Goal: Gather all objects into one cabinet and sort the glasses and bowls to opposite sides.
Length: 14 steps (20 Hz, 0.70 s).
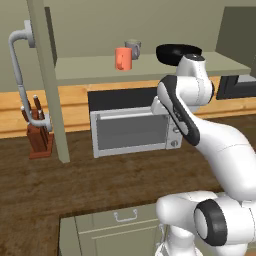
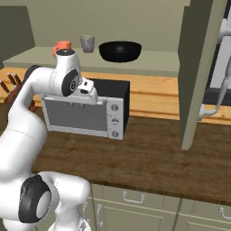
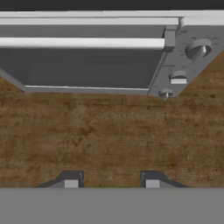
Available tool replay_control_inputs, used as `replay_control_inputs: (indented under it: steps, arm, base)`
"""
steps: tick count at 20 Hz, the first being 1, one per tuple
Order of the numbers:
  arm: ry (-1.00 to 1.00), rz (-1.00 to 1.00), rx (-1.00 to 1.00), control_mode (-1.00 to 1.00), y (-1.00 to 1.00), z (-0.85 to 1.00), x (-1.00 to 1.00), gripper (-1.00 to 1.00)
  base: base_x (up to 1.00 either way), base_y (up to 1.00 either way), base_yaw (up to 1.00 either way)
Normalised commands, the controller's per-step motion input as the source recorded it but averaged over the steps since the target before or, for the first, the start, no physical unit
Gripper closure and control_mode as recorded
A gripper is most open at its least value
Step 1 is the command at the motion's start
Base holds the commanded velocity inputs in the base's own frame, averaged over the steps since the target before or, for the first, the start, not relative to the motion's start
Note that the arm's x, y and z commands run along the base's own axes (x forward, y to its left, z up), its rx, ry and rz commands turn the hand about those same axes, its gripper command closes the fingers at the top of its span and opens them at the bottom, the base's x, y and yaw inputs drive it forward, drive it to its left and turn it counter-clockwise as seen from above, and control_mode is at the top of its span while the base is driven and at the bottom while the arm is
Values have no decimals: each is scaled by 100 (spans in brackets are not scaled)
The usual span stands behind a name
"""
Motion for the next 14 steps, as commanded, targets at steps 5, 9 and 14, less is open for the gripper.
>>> replay_control_inputs:
  steps: [5,9,14]
  arm:
    - [0,0,0,-100,0,0,-57,-100]
    - [0,-2,0,-100,-2,-1,-100,-100]
    - [-6,-1,0,-100,-2,4,-88,-100]
  base:
    - [0,0,0]
    - [0,0,0]
    - [0,0,0]
